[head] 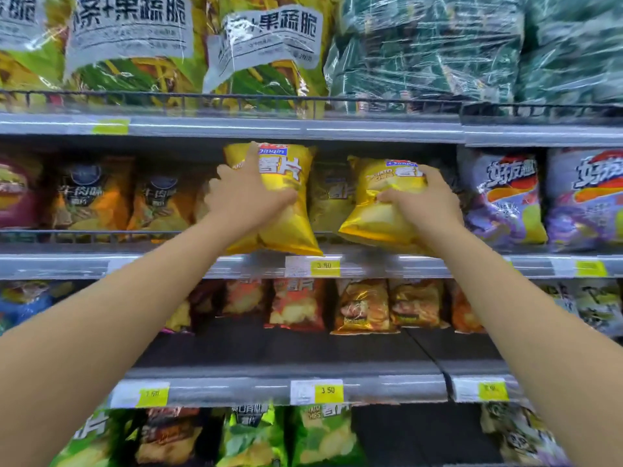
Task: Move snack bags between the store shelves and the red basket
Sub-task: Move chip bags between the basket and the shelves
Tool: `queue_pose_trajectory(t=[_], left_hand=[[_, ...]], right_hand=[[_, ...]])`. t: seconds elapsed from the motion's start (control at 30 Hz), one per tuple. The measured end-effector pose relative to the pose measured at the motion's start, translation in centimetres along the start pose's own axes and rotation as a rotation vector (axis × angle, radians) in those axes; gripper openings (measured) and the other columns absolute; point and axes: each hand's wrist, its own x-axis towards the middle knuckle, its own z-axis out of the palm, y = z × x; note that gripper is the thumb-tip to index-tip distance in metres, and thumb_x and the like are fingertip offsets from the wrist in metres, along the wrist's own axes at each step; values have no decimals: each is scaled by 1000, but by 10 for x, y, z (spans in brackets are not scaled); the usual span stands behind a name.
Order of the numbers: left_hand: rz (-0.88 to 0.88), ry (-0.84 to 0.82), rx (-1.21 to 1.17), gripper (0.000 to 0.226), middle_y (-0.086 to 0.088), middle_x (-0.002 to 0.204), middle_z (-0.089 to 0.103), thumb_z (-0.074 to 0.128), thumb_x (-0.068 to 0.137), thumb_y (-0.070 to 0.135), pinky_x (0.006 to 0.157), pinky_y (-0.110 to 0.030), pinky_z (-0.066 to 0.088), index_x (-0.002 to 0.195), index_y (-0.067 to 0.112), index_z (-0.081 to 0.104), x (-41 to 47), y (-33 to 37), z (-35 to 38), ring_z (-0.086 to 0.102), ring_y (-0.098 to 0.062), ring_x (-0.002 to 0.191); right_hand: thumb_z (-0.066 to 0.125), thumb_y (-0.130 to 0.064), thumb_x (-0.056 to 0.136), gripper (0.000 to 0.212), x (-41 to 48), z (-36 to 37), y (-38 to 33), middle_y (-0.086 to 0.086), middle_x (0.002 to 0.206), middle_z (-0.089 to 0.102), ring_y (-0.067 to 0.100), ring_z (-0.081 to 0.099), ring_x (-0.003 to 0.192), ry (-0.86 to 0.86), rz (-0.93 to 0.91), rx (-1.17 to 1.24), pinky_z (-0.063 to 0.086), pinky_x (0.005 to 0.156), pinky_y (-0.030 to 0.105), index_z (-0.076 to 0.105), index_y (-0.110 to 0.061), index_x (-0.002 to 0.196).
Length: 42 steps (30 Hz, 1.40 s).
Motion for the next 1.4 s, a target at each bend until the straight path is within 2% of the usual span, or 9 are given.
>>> queue_pose_trajectory(t=[0.2,0.33,0.5,0.73,0.93,1.03,1.13,1.33,1.4], left_hand=[[38,20,-35,94,-27,144,25,59,83,59,100,-53,33,153,24,6,46,18,46,32,-47,127],[96,-7,52,98,-41,146,12,55,91,53,104,-50,32,152,17,-14,59,14,88,26,-52,133],[-80,-86,-5,108,-33,147,11,66,85,49,106,-49,32,150,31,-19,79,3,120,24,-47,134],[-108,-126,3,114,-27,153,0,59,78,69,104,-56,38,143,40,-30,89,-2,133,23,-50,136],[-40,42,10,93,-29,155,3,43,85,71,116,-54,12,154,29,-2,79,-2,118,9,-46,142],[87,116,121,84,-28,154,13,37,90,68,115,-54,14,154,19,13,62,2,103,12,-45,142],[220,141,230,81,-27,151,25,35,90,67,114,-54,20,152,16,20,35,11,88,19,-44,140],[331,141,268,72,-22,149,31,38,92,60,112,-52,24,147,15,29,-51,25,74,22,-40,140],[370,155,289,68,-23,145,38,42,91,57,109,-52,29,143,14,38,-90,21,76,30,-41,136]], right_hand=[[72,-49,75,88,45,29,5,10,142,45,34,43,127,44,46,-5,38,98,39,26,-30,148],[71,-54,74,93,71,53,16,18,139,46,40,45,126,96,71,-122,37,102,46,19,-33,149],[57,-61,85,91,83,83,42,26,139,35,45,40,126,161,48,-245,35,102,50,5,-31,153],[38,-76,83,96,93,97,47,22,154,11,42,22,139,-51,207,-510,29,107,52,-23,-38,146],[30,-81,81,96,79,84,37,24,157,7,43,21,141,-150,235,-625,29,107,55,-31,-40,142],[28,-82,81,98,66,71,31,25,156,10,44,20,140,-188,197,-692,25,108,56,-24,-33,147],[30,-77,85,95,40,52,25,27,149,24,44,29,133,-118,116,-710,30,105,52,-1,-19,153],[44,-55,92,67,-36,26,38,23,128,44,39,42,116,115,-302,-764,38,92,48,34,-8,139],[52,-47,90,59,-71,23,51,21,122,49,38,45,110,111,-425,-750,40,86,46,43,-8,133]])
